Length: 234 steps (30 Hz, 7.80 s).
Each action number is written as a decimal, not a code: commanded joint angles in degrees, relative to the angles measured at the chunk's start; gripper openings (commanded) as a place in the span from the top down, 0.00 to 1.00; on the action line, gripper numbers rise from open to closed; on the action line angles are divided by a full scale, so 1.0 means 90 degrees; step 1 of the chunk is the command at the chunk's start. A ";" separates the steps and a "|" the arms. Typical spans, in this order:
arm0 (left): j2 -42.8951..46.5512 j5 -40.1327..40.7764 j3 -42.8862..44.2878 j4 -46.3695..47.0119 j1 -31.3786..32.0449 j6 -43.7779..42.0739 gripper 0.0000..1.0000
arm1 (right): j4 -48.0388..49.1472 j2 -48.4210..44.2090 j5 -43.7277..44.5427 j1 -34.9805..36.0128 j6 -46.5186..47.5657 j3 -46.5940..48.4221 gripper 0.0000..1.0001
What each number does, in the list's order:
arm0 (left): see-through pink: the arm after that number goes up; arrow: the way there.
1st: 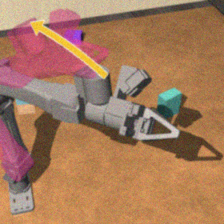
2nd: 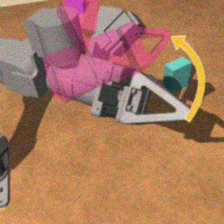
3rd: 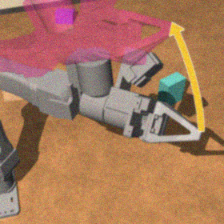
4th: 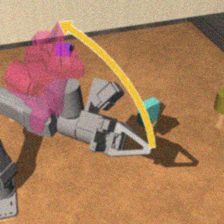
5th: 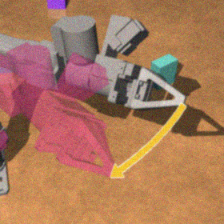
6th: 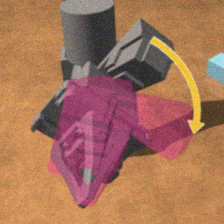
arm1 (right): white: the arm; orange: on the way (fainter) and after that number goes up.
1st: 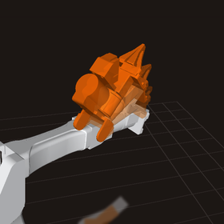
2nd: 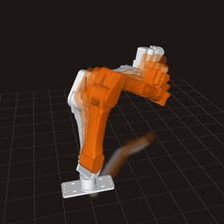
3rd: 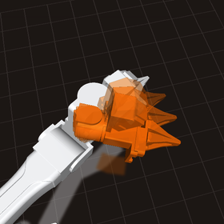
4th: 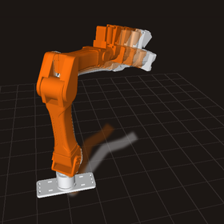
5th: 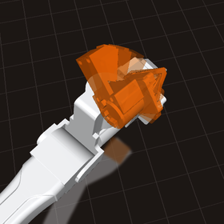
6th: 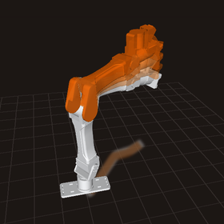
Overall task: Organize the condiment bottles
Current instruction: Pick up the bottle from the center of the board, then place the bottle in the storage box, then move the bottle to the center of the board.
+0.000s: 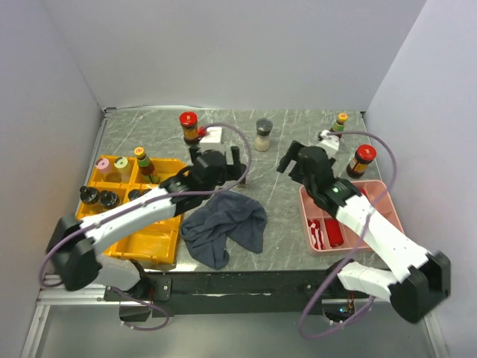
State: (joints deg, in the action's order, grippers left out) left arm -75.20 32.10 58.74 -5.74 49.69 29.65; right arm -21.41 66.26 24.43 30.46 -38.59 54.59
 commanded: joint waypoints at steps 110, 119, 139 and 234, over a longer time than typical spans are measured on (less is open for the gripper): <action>0.0309 0.1717 -0.1351 -0.3132 -0.1732 0.3405 0.45 | 0.2056 -0.1747 -0.0429 -0.0083 0.0206 -0.1632 0.00; 0.0084 0.1922 -0.1126 -0.3542 -0.1732 0.3708 0.35 | 0.2086 -0.1669 -0.0458 -0.0083 0.0196 -0.1612 0.00; 0.1558 -0.0917 -0.0950 -0.0746 -0.1713 0.1153 0.01 | 0.1168 -0.0605 -0.0038 -0.0083 0.0234 -0.0656 0.00; 0.3971 -0.0275 -0.3548 0.2316 0.0289 -0.0697 0.01 | 0.2418 0.2198 -0.0780 0.0414 0.2422 0.0429 0.43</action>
State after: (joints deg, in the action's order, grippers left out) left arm -40.32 30.68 27.27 11.40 52.01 23.68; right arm -1.17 89.27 17.61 31.42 -16.01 57.76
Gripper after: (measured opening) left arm 0.995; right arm 0.742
